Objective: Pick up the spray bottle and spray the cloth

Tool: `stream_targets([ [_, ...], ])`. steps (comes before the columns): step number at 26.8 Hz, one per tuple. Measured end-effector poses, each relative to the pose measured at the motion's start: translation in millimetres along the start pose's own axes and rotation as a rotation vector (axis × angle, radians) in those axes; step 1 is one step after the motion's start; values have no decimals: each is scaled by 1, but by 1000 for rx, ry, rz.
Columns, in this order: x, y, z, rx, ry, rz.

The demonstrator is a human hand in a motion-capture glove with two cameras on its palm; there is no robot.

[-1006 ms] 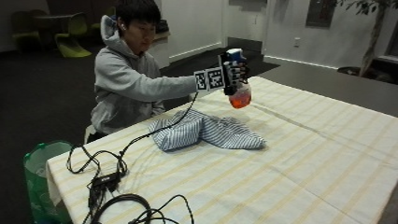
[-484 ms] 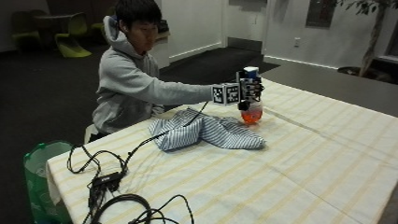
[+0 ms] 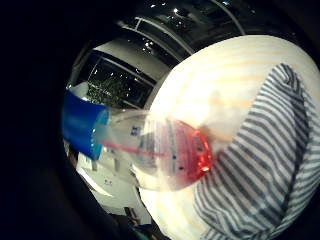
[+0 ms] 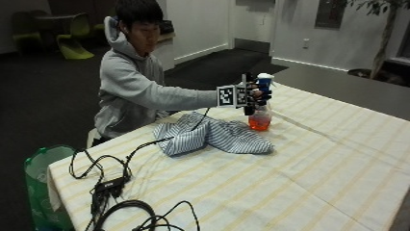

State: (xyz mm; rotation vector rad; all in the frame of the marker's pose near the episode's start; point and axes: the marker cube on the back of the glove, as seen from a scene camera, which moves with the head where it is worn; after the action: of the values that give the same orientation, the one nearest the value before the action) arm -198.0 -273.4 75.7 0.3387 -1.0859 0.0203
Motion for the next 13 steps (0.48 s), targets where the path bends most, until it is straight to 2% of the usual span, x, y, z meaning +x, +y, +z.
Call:
stream_targets([
  [13,-23,40,-43,-34,-13,-55],
])
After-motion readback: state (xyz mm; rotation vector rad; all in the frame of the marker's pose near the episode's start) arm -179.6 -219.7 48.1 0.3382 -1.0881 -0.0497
